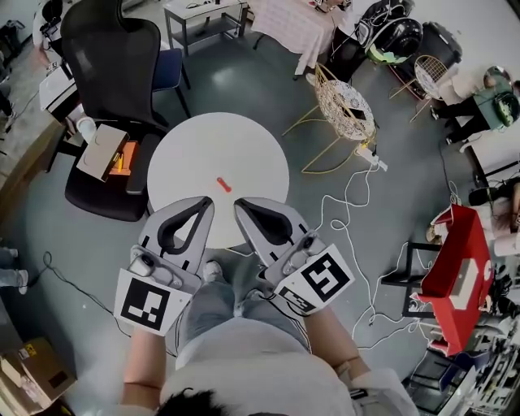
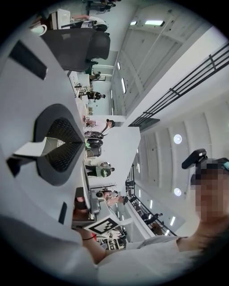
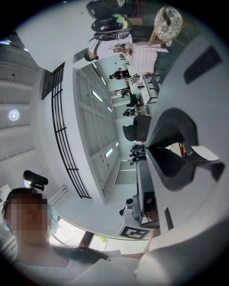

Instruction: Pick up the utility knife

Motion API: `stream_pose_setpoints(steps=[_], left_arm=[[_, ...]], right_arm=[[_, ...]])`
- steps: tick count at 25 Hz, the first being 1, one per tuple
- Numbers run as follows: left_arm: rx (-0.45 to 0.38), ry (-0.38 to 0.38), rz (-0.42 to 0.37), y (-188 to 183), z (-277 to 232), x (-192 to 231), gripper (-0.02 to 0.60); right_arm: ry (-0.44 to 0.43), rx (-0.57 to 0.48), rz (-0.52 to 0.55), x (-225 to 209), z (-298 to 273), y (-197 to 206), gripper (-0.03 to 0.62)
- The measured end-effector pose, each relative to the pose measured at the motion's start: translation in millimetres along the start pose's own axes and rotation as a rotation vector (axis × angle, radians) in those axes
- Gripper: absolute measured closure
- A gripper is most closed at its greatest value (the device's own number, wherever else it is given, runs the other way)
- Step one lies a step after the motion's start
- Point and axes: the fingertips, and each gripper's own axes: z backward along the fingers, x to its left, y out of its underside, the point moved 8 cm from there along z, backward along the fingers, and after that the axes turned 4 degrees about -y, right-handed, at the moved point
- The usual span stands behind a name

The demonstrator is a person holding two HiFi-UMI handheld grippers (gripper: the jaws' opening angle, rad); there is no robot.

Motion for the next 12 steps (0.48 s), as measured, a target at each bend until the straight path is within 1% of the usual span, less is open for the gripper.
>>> stream_pose_setpoints(steps=[6, 12], left_arm=[[0.029, 0.068, -0.001, 16, -27, 53, 0.572], [0.053, 0.12, 0.02, 36, -56, 91, 0.572]], right_arm=[[0.066, 0.046, -0.011, -30, -52, 13, 0.585], [0.119, 0.159, -0.05, -68, -88, 56, 0.585]])
